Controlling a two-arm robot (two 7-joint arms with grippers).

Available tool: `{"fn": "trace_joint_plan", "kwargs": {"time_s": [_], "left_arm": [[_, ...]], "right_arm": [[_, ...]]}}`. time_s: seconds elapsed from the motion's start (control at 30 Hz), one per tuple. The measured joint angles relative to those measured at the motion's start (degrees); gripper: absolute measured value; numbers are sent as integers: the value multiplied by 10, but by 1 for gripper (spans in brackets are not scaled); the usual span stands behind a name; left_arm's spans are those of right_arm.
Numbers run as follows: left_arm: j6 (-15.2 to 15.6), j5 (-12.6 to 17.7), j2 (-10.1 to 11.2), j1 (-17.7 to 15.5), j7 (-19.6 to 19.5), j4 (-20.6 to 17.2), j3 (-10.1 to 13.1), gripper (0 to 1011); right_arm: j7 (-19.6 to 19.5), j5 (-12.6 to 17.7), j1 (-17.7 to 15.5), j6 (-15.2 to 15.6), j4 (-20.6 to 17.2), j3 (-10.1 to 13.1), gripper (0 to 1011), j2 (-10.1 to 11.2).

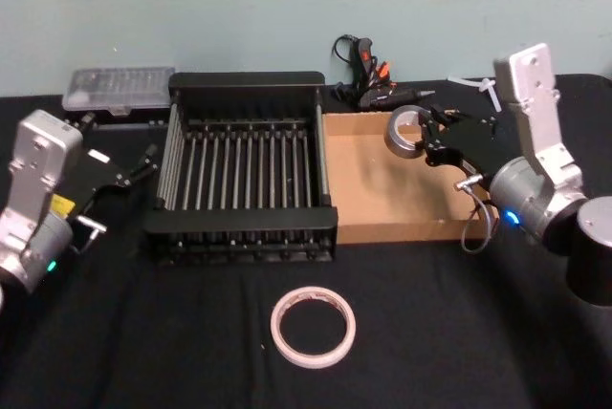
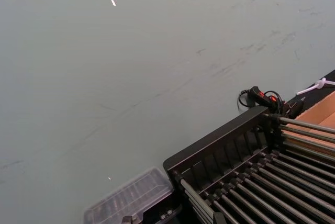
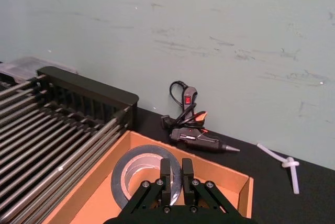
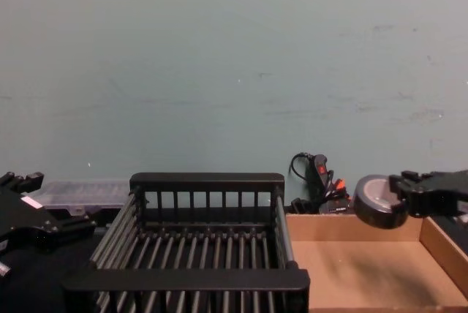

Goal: Pick up the white tape and place it into the black box , Pick up the silver tape and place it into the brown box.

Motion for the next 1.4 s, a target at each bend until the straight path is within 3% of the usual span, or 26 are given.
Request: {"fn": "trace_joint_plan", "kwargs": {"time_s": [0.33,0.47,0.93,1.03,1.4], "left_arm": [[0,0,0,0,0,0,0,1001],[0,0,0,0,0,0,0,1001],[0,0,0,0,0,0,0,1001],[0,0,0,0,0,0,0,1001],[0,0,0,0,0,0,0,1001]], "right_arm": [[-10,-44,68,-16,122,-21,131,-38],[-12,-54,79,-18,149,-22,131,-46],[-14,-60,81,-19,155,-22,131,-49],[-13,-59,80,-18,154,-22,187,-48],[-13,-57,79,-18,151,-21,538,-47]]}}
